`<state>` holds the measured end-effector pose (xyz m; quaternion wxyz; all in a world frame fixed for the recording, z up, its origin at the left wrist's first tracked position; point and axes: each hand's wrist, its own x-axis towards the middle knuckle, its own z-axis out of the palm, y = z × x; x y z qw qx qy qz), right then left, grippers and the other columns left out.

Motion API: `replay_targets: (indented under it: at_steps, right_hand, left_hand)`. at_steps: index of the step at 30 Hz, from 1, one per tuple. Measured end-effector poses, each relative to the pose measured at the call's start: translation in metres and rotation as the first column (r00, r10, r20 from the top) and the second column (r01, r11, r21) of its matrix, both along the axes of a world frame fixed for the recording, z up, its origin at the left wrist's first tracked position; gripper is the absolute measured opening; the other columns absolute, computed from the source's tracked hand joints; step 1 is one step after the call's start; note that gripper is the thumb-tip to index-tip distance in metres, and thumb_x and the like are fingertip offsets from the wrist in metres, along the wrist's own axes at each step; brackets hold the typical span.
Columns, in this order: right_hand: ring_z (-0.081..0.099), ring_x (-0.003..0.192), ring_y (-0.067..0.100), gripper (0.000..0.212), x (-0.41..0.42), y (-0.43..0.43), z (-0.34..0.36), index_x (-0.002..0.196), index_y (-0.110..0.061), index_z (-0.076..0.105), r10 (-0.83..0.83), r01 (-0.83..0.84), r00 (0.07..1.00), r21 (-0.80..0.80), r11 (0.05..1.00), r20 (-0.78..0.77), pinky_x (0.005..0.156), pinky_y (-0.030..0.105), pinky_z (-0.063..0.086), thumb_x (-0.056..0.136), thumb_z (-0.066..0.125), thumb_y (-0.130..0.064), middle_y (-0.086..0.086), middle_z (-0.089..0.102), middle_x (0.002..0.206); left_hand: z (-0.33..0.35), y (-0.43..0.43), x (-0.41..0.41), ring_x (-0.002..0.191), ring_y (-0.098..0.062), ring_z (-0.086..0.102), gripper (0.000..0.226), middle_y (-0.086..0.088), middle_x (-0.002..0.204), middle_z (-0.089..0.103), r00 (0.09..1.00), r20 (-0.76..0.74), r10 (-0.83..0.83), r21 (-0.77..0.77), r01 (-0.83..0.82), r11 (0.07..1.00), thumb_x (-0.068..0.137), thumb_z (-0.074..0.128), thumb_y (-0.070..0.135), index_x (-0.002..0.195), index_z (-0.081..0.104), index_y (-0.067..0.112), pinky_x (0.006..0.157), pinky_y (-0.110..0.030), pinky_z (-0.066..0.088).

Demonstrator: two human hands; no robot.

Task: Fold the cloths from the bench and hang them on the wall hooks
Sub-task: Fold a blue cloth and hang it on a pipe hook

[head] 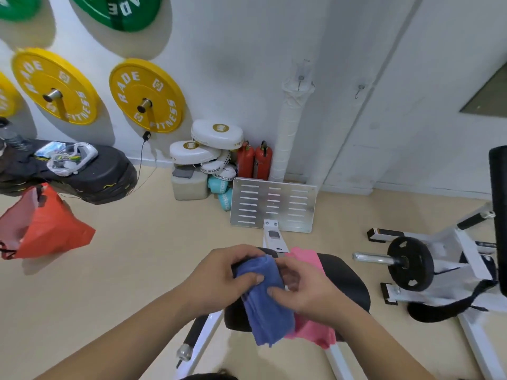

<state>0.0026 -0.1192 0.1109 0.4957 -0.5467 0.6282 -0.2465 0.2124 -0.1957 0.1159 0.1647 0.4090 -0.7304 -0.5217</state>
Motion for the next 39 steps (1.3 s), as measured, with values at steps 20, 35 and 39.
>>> replay_targets:
  at_steps: [20, 35, 39]
  right_hand:
    - [0.070, 0.077, 0.019, 0.024, 0.271, -0.283, 0.053, 0.100, -0.006, 0.067, -0.469, 0.501, 0.845, -0.073, 0.862, 0.256, 0.076, 0.039, 0.062, 0.090, 0.076, -0.026, 0.015, 0.072, 0.093]
    - [0.074, 0.108, 0.033, 0.055, 0.232, -0.429, 0.079, 0.124, -0.004, 0.065, -0.632, 0.760, 0.485, 0.067, 0.646, 0.604, 0.102, 0.052, 0.054, 0.076, 0.087, -0.019, 0.016, 0.077, 0.115]
    - [0.066, 0.122, 0.035, 0.054, 0.159, -0.466, 0.092, 0.134, -0.001, 0.059, -0.531, 0.655, 0.555, 0.057, 0.753, 0.641, 0.107, 0.048, 0.049, 0.086, 0.075, -0.020, 0.019, 0.070, 0.129]
  left_hand:
    - [0.078, -0.245, 0.236, 0.078, 0.002, 0.070, 0.037, 0.018, 0.090, 0.076, 0.827, -0.254, 0.502, -0.037, -0.527, 0.849, 0.070, 0.086, 0.008, 0.095, 0.071, 0.031, 0.067, -0.015, 0.054]
    - [0.083, -0.440, 0.220, 0.101, -0.003, 0.069, 0.034, 0.022, 0.102, 0.074, 0.927, -0.306, 0.218, -0.102, -0.260, 0.960, 0.091, 0.069, 0.000, 0.105, 0.073, 0.030, 0.080, -0.011, 0.053]
    - [0.099, -0.505, 0.167, 0.113, 0.001, 0.064, 0.040, 0.022, 0.114, 0.072, 0.955, -0.221, 0.200, 0.095, -0.183, 0.978, 0.087, 0.077, 0.029, 0.124, 0.063, 0.035, 0.094, -0.024, 0.053]
